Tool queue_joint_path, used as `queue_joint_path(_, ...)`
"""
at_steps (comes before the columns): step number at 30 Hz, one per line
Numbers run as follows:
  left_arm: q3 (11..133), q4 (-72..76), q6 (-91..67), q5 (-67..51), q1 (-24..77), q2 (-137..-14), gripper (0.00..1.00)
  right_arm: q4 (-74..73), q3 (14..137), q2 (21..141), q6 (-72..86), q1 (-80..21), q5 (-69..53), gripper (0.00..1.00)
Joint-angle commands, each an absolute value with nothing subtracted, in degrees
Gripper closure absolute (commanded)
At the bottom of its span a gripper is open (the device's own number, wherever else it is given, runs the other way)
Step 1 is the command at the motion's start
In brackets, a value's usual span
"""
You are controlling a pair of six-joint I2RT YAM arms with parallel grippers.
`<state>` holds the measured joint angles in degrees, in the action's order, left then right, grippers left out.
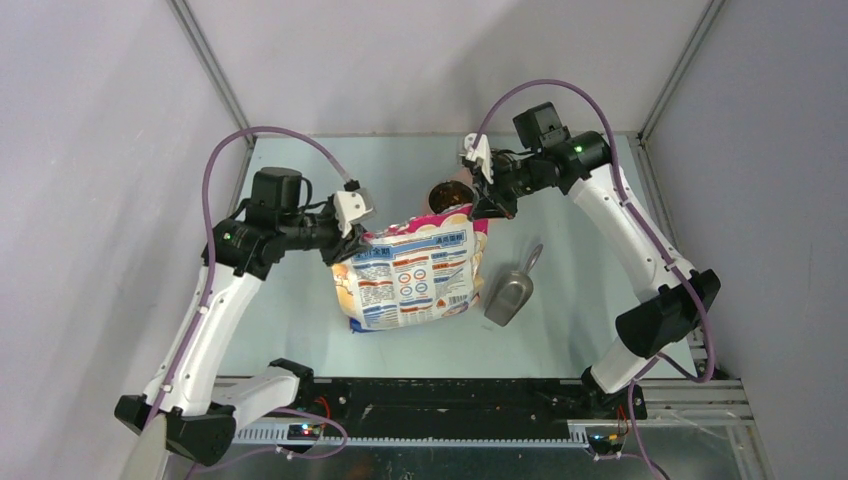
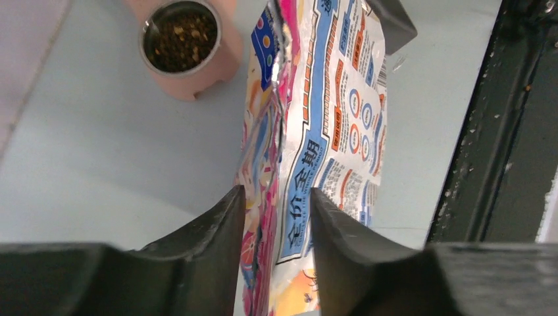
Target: Serve the pet food
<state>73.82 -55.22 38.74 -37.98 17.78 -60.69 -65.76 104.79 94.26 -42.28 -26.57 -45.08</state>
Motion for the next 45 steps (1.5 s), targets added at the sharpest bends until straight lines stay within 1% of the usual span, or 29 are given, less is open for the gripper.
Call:
queue_joint_path(1, 78.52, -56.17, 40.25, -39.36, 19.12, -60.13, 0.48, -65.85, 106.5, 91.66, -43.84, -24.3, -41.21, 1.0)
queue_joint_path(2, 79.59, -55.55, 39.44, -39.0, 20.02, -60.82, 0.41, -65.88, 106.6, 91.71, -43.92, -24.79, -41.11, 1.0)
queue_joint_path(4, 81.83, -53.01, 37.12, -37.55, 23.78, -62.95, 0.36, -65.91, 107.2, 91.85, -43.9, -25.48, -41.04, 1.0)
queue_joint_path(8, 87.13, -48.62, 33.15, -33.68, 29.29, -69.53, 0.31, -66.02, 108.22, 92.58, -43.23, -26.02, -41.7, 1.0)
queue_joint_path(12, 90.34, -46.92, 31.99, -31.57, 33.46, -75.97, 0.32, -65.65, 108.61, 92.14, -42.96, -26.26, -42.23, 1.0)
queue_joint_path(14, 90.95, -46.04, 30.52, -30.93, 34.38, -78.26, 0.38, -66.03, 108.62, 91.74, -43.98, -26.19, -43.06, 1.0)
queue_joint_path(16, 91.57, -46.36, 28.97, -31.42, 34.64, -80.03, 0.48, -66.32, 108.59, 91.47, -44.59, -26.19, -43.37, 1.0)
queue_joint_path(17, 91.89, -46.78, 28.78, -31.75, 34.7, -80.74, 0.6, -66.38, 108.58, 91.39, -44.5, -26.15, -43.36, 1.0)
queue_joint_path(18, 91.91, -47.75, 28.86, -32.17, 34.66, -80.98, 0.67, -66.47, 108.52, 91.29, -44.49, -25.94, -43.39, 1.0)
queue_joint_path(19, 91.71, -48.22, 28.89, -32.3, 34.7, -81.09, 0.81, -66.59, 108.43, 91.22, -44.7, -25.85, -43.63, 1.0)
queue_joint_path(20, 91.51, -48.93, 29.11, -32.4, 34.67, -80.97, 0.87, -66.79, 108.44, 91.1, -44.94, -25.56, -43.79, 1.0)
queue_joint_path(21, 90.84, -49.29, 29.36, -32.5, 34.64, -80.47, 0.97, -66.88, 108.32, 91.08, -45.2, -25.43, -44.06, 1.0)
queue_joint_path(22, 90.46, -49.61, 29.58, -32.54, 34.63, -79.47, 0.99, -67.04, 108.3, 91.04, -45.32, -25.06, -44.18, 1.0)
queue_joint_path(25, 88.55, -51.26, 30.29, -31.59, 34.63, -76.97, 1.0, -67.47, 108.2, 91.09, -46.11, -24.25, -44.69, 1.0)
queue_joint_path(27, 87.69, -53.41, 31.25, -29.85, 34.63, -75.02, 0.89, -67.84, 108.19, 90.94, -46.4, -23.48, -44.92, 1.0)
queue_joint_path(28, 86.9, -54.17, 32.33, -29.08, 34.63, -74.28, 0.81, -67.89, 108.22, 90.86, -46.6, -23.3, -45.09, 1.0)
queue_joint_path(29, 86.51, -55.86, 33.13, -27.86, 34.52, -73.88, 0.81, -68.04, 108.25, 90.77, -46.68, -22.98, -45.13, 1.0)
queue_joint_path(30, 85.68, -56.71, 34.83, -27.51, 34.4, -73.14, 0.88, -68.16, 108.25, 90.78, -46.94, -22.83, -45.23, 1.0)
queue_joint_path(32, 84.23, -58.29, 35.65, -26.76, 33.3, -71.97, 0.94, -68.49, 108.08, 90.7, -47.23, -22.5, -45.15, 1.0)
queue_joint_path(33, 83.78, -58.6, 35.43, -26.55, 32.95, -71.58, 0.93, -68.61, 108.0, 90.77, -47.3, -22.39, -45.12, 1.0)
queue_joint_path(34, 82.88, -58.66, 35.34, -26.55, 32.23, -70.72, 0.87, -68.62, 107.82, 90.72, -47.36, -22.36, -45.1, 1.0)
queue_joint_path(36, 82.42, -60.56, 36.29, -28.52, 30.88, -69.51, 0.98, -68.6, 107.55, 90.61, -47.33, -22.32, -44.98, 1.0)
queue_joint_path(38, 83.24, -62.82, 36.63, -29.5, 29.86, -69.43, 1.0, -68.56, 107.32, 90.54, -47.43, -22.28, -44.8, 1.0)
queue_joint_path(39, 83.59, -63.31, 36.12, -29.39, 29.65, -69.61, 0.98, -68.56, 107.32, 90.53, -47.49, -22.3, -44.72, 1.0)
queue_joint_path(40, 83.98, -63.77, 35.72, -28.59, 29.19, -69.57, 0.91, -68.62, 107.25, 90.46, -47.53, -22.32, -44.6, 1.0)
queue_joint_path(41, 83.91, -63.79, 35.25, -28.1, 28.92, -69.03, 0.81, -68.63, 107.28, 90.45, -47.54, -22.32, -44.54, 1.0)
queue_joint_path(43, 82.89, -63.08, 35.55, -27.14, 27.44, -67.55, 0.75, -68.56, 107.26, 90.45, -47.48, -22.32, -44.39, 1.0)
queue_joint_path(44, 82.03, -62.62, 36.31, -26.87, 26.24, -67.0, 0.75, -68.51, 107.24, 90.46, -47.52, -22.26, -44.39, 1.0)
queue_joint_path(45, 81.39, -62.73, 37.01, -26.93, 24.95, -66.01, 0.83, -68.49, 107.25, 90.51, -47.41, -22.29, -44.39, 1.0)
